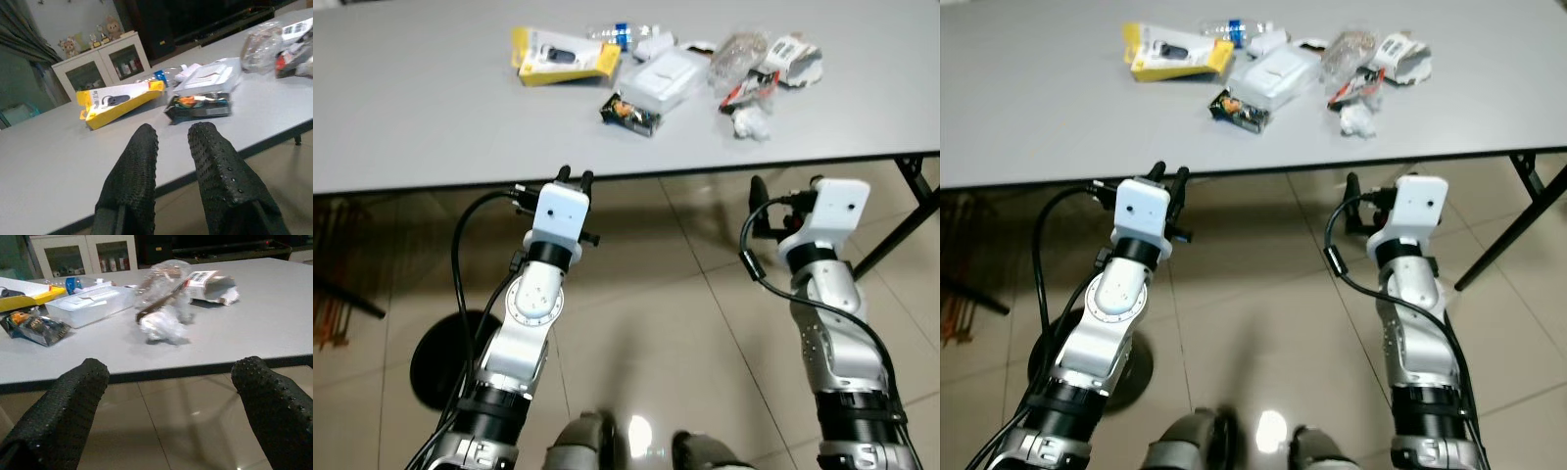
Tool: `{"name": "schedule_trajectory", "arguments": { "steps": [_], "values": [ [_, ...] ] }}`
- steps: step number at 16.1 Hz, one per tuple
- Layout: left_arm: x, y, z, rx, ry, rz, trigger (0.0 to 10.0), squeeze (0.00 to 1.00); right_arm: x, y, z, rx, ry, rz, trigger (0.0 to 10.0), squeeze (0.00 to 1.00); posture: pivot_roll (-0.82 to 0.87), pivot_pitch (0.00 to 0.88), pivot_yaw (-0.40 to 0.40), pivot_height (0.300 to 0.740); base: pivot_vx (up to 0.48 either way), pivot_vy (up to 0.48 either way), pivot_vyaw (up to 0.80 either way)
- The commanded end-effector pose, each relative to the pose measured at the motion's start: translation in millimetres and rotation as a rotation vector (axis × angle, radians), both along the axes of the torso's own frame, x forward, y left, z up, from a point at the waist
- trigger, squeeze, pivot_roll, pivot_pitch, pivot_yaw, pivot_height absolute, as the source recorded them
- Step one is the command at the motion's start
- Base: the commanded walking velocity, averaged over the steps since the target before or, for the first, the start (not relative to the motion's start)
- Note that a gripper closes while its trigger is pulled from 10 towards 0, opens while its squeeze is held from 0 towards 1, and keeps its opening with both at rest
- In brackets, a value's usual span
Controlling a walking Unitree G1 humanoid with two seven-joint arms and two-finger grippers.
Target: Picking trash to rubbish bin
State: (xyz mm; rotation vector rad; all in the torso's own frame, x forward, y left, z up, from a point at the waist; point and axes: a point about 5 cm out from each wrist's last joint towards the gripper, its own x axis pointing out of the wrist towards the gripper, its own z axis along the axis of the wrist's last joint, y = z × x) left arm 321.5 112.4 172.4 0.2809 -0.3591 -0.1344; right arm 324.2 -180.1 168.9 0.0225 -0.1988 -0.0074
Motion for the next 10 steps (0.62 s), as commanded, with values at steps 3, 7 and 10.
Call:
{"name": "schedule_trajectory", "arguments": {
  "steps": [3, 7, 10],
  "values": [
    [-0.7, 9.3, -4.2, 0.006, 0.018, 0.025, 10.0, 0.68, -0.8, 8.4, -2.1, 0.0, 0.006, 0.026, 10.0, 0.0, 0.07, 0.23, 0.093, 0.74, 0.34, 0.0, 0.0],
    [-0.7, 8.2, -4.6, 0.011, 0.019, 0.021, 10.0, 1.0, -0.6, 8.9, -2.4, 0.001, 0.007, 0.025, 10.0, 0.0, 0.08, 0.234, 0.095, 0.74, 0.342, 0.0, 0.0],
    [-0.7, 7.6, -4.7, 0.012, 0.021, 0.018, 10.0, 1.0, -1.0, 8.5, -2.8, 0.0, 0.009, 0.023, 10.0, 0.0, 0.07, 0.236, 0.095, 0.74, 0.323, 0.0, 0.0]
  ]
}}
